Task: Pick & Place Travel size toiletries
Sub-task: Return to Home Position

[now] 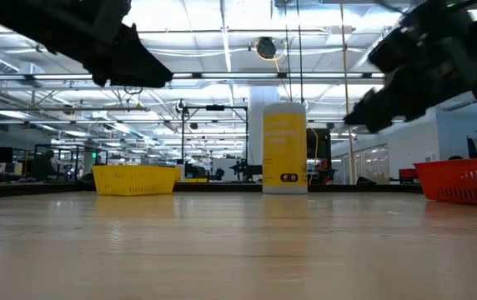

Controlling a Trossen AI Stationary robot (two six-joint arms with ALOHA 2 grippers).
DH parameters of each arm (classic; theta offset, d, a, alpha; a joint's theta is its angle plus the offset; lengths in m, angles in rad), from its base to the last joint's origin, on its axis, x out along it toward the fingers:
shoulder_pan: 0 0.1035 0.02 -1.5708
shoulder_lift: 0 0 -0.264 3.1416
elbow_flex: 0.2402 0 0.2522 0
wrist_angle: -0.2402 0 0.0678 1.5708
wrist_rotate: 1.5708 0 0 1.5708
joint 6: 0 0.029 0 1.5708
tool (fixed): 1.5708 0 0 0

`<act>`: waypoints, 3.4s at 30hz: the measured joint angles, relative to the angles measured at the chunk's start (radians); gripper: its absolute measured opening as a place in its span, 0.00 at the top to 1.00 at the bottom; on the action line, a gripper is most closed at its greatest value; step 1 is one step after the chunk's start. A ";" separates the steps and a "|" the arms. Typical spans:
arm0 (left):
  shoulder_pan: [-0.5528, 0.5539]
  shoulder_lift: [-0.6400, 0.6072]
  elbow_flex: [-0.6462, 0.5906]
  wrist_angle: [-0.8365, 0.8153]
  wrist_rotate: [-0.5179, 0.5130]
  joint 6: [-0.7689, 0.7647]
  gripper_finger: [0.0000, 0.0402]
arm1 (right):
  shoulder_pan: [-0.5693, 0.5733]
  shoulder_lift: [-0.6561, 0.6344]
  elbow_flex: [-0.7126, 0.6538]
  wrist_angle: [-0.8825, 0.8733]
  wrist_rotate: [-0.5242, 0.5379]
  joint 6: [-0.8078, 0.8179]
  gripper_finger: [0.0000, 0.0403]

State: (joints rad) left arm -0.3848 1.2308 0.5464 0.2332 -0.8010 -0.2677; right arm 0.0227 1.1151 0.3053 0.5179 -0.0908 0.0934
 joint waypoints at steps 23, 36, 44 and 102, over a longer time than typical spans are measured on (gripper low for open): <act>0.151 0.000 -0.114 0.286 0.227 0.064 0.70 | -0.031 -0.800 -0.199 -0.313 -0.045 0.007 1.00; 0.151 -0.045 -0.114 0.249 0.271 0.077 0.70 | -0.060 -0.995 -0.234 -0.419 -0.124 0.018 1.00; 0.137 -0.282 -0.124 0.039 0.288 0.099 0.78 | -0.088 -1.072 -0.240 -0.475 -0.139 0.028 1.00; 0.140 -1.225 -0.380 -0.512 0.507 0.185 0.98 | -0.088 -1.088 -0.290 -0.402 -0.227 0.052 0.99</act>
State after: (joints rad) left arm -0.2447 0.0063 0.1665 -0.2790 -0.2935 -0.0830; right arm -0.0649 0.0273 0.0151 0.1162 -0.3178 0.1452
